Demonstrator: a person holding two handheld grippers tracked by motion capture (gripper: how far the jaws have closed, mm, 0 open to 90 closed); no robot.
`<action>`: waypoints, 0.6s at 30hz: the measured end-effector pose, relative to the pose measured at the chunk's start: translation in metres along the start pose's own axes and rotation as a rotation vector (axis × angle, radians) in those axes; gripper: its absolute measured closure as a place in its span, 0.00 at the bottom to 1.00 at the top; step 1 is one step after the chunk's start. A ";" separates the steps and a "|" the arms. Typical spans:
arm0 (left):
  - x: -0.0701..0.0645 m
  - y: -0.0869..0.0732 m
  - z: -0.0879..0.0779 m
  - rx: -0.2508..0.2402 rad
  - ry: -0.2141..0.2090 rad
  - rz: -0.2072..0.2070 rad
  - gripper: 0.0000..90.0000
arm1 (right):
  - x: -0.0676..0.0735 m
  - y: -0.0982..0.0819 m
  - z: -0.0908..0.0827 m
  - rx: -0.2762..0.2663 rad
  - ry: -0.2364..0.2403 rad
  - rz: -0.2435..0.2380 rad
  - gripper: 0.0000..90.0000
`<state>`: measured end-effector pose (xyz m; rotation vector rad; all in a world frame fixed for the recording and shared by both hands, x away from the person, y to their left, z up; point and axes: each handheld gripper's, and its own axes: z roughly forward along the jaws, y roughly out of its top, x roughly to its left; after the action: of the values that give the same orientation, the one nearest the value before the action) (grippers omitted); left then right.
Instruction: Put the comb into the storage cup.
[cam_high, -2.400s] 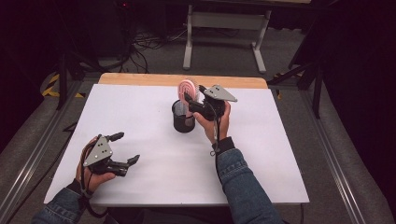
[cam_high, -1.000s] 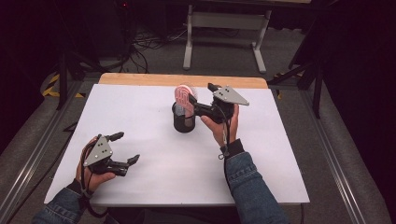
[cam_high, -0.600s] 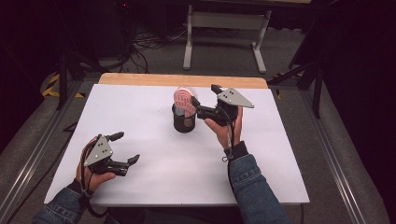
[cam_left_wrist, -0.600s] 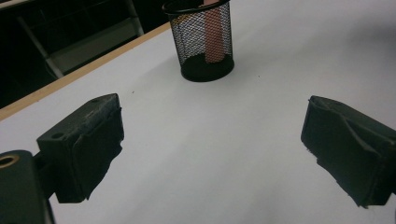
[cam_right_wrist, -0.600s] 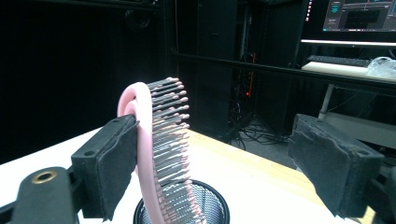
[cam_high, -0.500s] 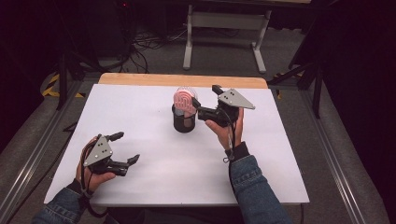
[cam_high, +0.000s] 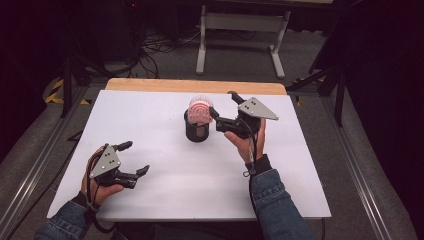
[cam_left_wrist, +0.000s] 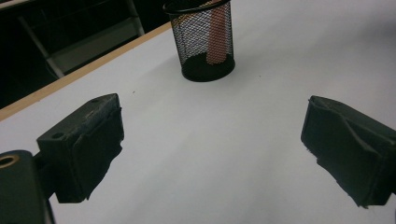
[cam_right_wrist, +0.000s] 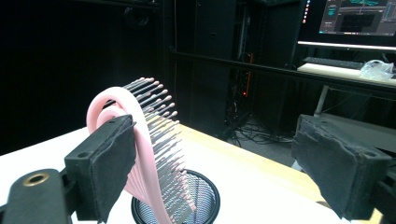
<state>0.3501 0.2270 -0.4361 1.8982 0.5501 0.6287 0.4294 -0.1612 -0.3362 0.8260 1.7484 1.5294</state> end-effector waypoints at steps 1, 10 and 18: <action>0.000 0.000 0.000 0.001 0.000 0.002 0.07 | 0.000 0.000 0.000 -0.001 0.003 0.003 0.15; 0.000 0.000 0.000 0.001 -0.001 0.003 0.07 | -0.002 0.000 -0.005 0.014 -0.008 -0.009 0.14; 0.000 0.000 0.000 0.001 -0.002 0.002 0.07 | -0.001 0.000 -0.007 0.019 -0.004 -0.013 0.14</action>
<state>0.3501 0.2271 -0.4361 1.9004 0.5481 0.6279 0.4244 -0.1654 -0.3354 0.8247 1.7646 1.5044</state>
